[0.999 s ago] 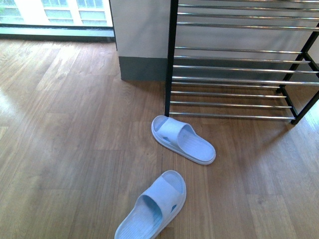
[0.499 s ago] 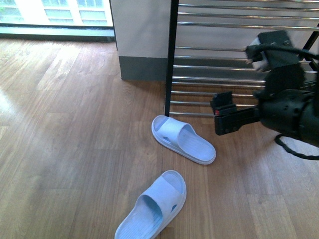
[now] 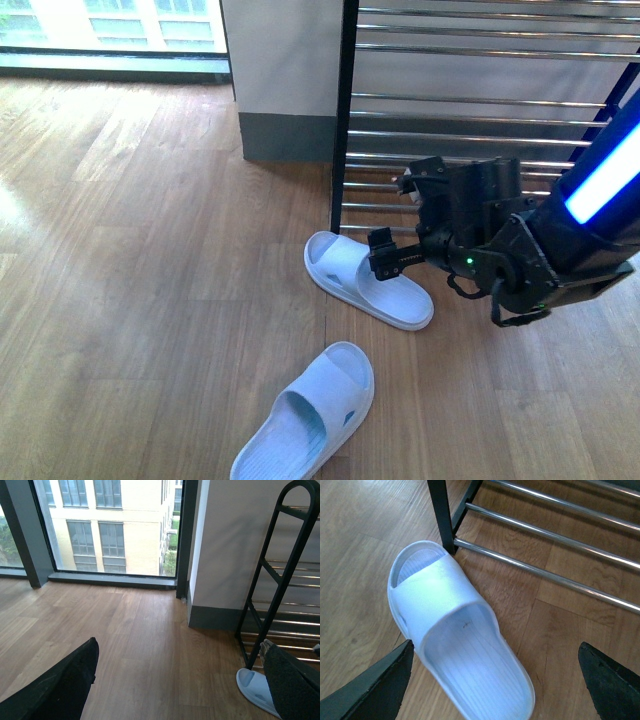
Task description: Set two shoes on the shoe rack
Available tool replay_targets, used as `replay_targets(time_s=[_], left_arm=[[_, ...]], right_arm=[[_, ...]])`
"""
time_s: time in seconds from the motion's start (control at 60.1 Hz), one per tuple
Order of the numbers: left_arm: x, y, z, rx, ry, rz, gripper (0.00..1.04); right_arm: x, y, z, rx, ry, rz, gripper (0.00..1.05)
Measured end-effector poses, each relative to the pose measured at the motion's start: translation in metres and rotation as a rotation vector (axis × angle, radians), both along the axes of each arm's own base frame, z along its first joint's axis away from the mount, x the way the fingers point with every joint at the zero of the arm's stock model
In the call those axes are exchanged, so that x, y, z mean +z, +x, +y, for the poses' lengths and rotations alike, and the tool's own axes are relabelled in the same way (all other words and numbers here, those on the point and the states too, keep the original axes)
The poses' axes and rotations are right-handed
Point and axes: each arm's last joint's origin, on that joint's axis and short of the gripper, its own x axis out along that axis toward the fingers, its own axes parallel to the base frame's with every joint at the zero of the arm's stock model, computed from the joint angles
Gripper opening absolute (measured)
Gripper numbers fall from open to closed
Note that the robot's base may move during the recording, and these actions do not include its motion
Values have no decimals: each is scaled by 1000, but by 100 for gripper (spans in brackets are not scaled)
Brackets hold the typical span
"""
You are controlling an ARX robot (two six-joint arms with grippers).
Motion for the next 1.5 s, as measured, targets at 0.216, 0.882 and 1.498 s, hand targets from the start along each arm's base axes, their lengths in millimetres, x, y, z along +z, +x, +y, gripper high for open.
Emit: replay_targets(time_s=[0.216,0.882,1.498], left_arm=[[0,0,0,0,0,0,95],[0,0,0,0,0,0,95],[0,0,0,0,0,0,95]], right_arm=[[-39,37,4,60,-53,-14,95],[-48,46,-29,122,-51,-41,95],[-71,38,-39,169,-65,19,95]])
